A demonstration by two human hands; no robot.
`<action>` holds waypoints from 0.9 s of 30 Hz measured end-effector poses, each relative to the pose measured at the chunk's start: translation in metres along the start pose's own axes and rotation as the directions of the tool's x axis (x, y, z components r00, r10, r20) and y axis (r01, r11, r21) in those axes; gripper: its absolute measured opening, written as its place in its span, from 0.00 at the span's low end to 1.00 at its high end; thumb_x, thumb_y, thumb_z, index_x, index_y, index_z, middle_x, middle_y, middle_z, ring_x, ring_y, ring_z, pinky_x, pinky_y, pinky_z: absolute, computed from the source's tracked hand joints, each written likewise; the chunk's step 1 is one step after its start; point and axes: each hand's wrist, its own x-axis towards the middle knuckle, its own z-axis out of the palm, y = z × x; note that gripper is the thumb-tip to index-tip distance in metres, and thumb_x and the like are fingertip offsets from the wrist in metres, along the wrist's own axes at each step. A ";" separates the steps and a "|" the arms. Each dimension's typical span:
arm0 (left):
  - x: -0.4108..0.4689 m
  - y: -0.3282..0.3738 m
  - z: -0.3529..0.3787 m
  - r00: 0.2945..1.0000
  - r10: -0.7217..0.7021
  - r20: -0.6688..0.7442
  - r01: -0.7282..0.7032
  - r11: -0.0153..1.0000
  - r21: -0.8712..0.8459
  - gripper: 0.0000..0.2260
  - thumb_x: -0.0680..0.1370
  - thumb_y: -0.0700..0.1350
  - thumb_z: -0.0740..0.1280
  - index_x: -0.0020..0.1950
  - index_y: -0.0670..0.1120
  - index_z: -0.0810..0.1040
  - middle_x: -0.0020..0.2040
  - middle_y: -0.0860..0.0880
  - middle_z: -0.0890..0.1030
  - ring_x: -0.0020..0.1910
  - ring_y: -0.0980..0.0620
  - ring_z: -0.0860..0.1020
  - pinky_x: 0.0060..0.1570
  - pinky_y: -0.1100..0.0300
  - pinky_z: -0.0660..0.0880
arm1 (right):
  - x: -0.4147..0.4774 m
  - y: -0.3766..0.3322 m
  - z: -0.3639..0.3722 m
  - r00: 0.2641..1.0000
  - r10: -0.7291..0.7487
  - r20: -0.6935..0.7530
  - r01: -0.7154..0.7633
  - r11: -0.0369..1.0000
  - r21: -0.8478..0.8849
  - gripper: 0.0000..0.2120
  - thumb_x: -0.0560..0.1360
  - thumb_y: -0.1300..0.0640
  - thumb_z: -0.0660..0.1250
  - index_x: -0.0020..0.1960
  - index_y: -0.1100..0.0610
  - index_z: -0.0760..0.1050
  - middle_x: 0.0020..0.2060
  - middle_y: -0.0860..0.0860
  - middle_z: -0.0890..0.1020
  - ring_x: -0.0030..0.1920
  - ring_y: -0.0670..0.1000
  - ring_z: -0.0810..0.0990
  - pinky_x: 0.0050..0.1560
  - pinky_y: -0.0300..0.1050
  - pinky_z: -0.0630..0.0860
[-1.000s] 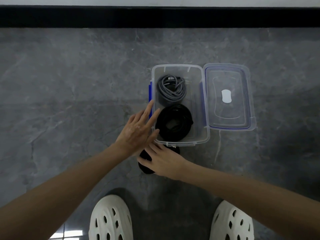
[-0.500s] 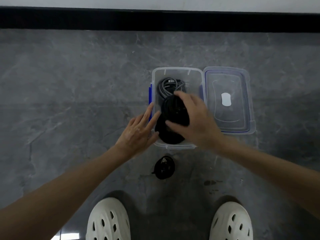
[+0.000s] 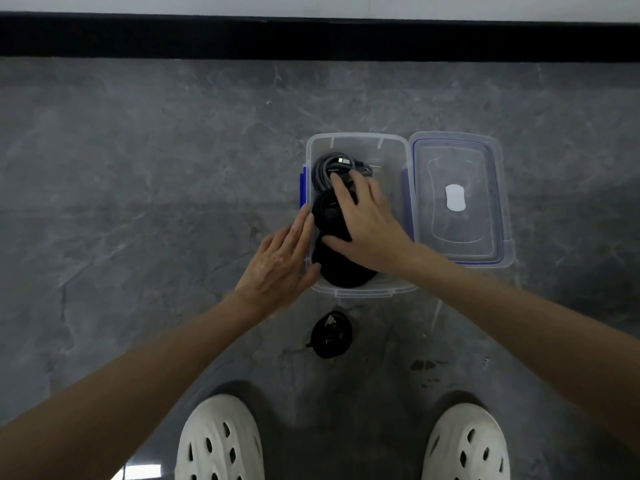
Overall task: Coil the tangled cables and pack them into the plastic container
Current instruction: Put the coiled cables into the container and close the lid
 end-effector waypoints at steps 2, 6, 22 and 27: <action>0.000 0.001 0.000 1.000 0.001 -0.001 -0.001 1.000 0.010 0.33 0.81 0.57 0.48 0.78 0.37 0.49 0.79 0.40 0.50 0.71 0.43 0.67 0.67 0.49 0.67 | -0.021 -0.009 -0.012 0.972 -0.155 -0.175 0.160 0.987 0.012 0.25 0.74 0.55 0.66 0.67 0.65 0.69 0.63 0.63 0.72 0.62 0.62 0.71 0.62 0.56 0.70; 0.001 0.003 0.000 1.000 -0.019 0.007 0.019 0.999 0.037 0.33 0.80 0.57 0.47 0.78 0.36 0.51 0.79 0.40 0.50 0.71 0.42 0.67 0.67 0.49 0.67 | -0.087 -0.033 0.004 0.827 -0.554 0.093 0.558 0.830 -0.021 0.08 0.74 0.59 0.62 0.52 0.59 0.75 0.47 0.57 0.77 0.45 0.57 0.76 0.44 0.52 0.74; 0.001 0.005 -0.004 1.000 -0.015 -0.002 0.015 1.000 0.007 0.34 0.79 0.57 0.45 0.78 0.36 0.50 0.79 0.40 0.49 0.72 0.42 0.66 0.68 0.50 0.67 | -0.101 -0.047 0.005 0.813 -0.469 0.345 0.501 0.865 -0.005 0.24 0.73 0.52 0.70 0.66 0.56 0.68 0.56 0.59 0.74 0.53 0.58 0.74 0.47 0.53 0.77; 0.000 0.005 -0.007 1.000 -0.008 -0.002 0.008 1.000 -0.019 0.33 0.79 0.55 0.47 0.77 0.34 0.54 0.78 0.37 0.53 0.70 0.39 0.69 0.65 0.47 0.70 | -0.066 -0.031 -0.048 0.948 -0.293 0.122 0.304 0.949 -0.082 0.24 0.73 0.53 0.68 0.67 0.58 0.69 0.56 0.60 0.74 0.53 0.60 0.74 0.49 0.57 0.76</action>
